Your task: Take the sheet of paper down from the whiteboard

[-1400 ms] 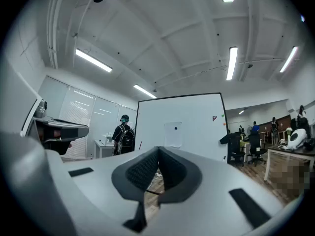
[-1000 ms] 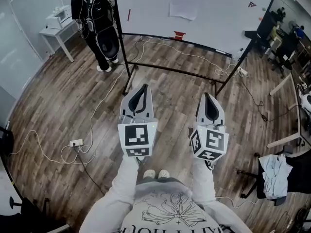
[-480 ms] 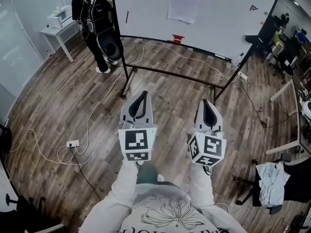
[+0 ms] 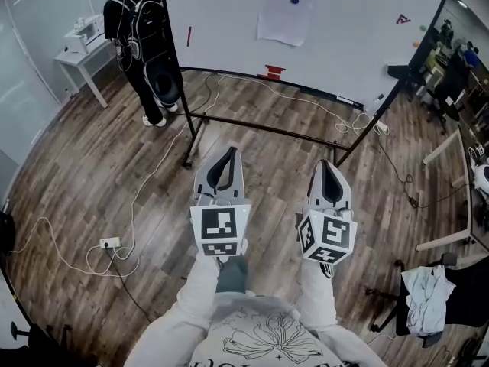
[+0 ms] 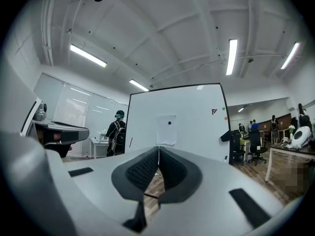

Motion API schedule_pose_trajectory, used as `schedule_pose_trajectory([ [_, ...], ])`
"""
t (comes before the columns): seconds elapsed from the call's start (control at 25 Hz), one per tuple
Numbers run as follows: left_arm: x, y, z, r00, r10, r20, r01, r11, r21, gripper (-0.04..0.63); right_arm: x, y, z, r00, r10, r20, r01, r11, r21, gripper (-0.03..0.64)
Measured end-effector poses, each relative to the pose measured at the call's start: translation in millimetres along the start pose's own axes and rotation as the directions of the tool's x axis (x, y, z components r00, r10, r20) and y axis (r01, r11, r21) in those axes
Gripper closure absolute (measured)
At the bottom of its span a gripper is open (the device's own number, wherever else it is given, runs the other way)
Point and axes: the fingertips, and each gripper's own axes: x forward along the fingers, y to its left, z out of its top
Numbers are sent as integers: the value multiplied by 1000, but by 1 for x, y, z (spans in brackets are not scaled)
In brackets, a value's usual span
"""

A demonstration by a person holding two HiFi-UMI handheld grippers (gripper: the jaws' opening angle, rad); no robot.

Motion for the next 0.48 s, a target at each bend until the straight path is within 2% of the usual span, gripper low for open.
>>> schedule_pose_trajectory([
  [0.48, 157, 69, 24, 998, -39, 44, 38, 999, 10, 591, 163, -6, 29, 998, -52, 47, 53, 999, -8, 614],
])
